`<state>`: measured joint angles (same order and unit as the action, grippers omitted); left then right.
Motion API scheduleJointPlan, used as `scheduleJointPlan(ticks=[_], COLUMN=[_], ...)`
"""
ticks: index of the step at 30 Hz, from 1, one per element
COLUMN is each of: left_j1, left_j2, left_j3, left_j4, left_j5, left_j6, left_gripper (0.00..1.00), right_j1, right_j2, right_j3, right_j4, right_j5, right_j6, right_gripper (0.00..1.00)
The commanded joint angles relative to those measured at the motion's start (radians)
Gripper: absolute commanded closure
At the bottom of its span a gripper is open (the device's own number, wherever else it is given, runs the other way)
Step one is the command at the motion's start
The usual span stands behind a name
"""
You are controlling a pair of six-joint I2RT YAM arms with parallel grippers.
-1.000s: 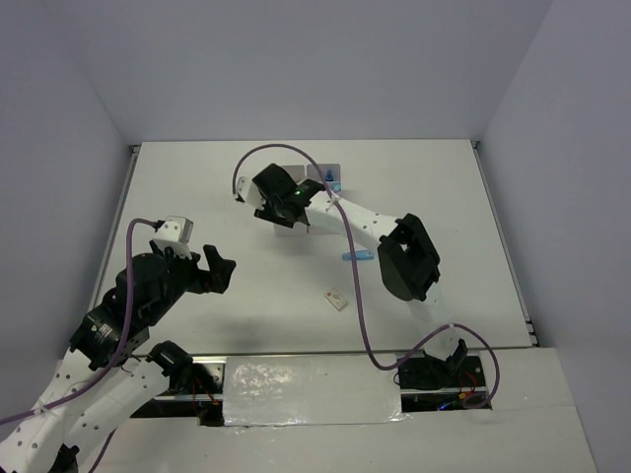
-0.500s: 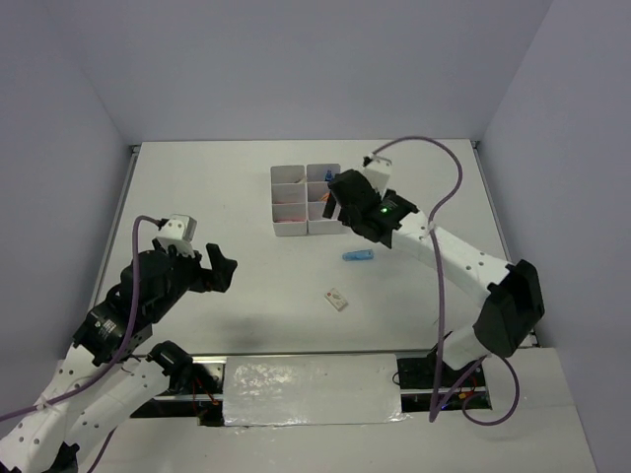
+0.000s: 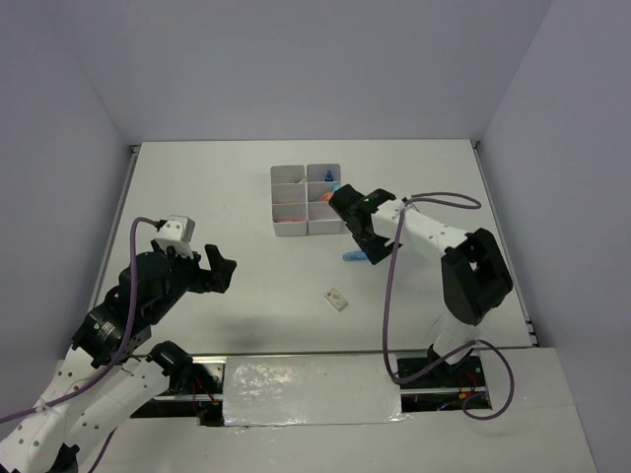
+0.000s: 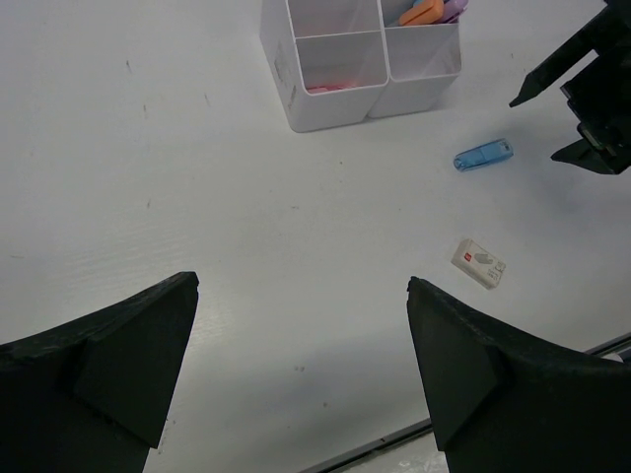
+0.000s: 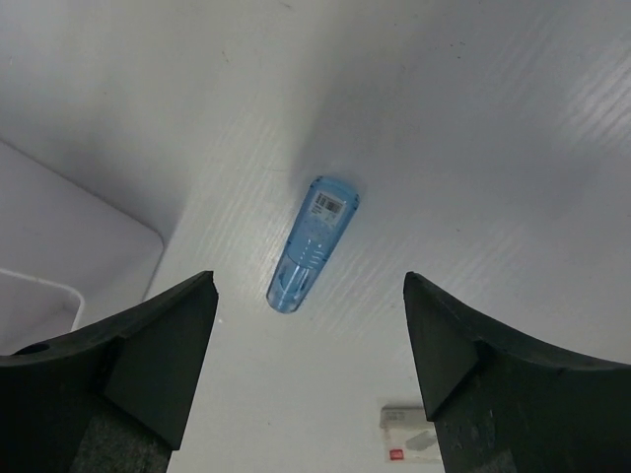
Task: Sort the stationery into containers
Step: Pick up the stationery from the center of the board.
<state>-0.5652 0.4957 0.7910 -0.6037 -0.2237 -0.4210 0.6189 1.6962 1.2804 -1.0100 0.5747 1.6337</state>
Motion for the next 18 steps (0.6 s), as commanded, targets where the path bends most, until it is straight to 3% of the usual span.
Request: scheduleJointPlan(ticks=[1,8,16,18], left_j1=[-0.005,-0.016,-0.021,-0.021], left_j2=[-0.008,-0.011,-0.014,-0.014], left_j3=[-0.001,0.001,0.001,0.001], left_j4=[0.041,0.041,0.039,0.039], left_j5=[-0.009,-0.011,-0.012,-0.014], left_j6=[0.001,0.002,0.002,0.001], left_gripper=[0.01,0.01,0.01,0.01], right_j1=[-0.031,-0.053,-0.073,-0.079], right_j2=[0.071,0.166,0.29,0.309], right_j3=[0.072,0.103,0.053,0.034], right_j4=[-0.028,-0.035,0.08,0.1], right_j5=[-0.036,-0.075,-0.174,-0.191], right_j6=[0.069,0.089,0.031,0.028], right_gripper=[0.17,0.21,0.27,0.35])
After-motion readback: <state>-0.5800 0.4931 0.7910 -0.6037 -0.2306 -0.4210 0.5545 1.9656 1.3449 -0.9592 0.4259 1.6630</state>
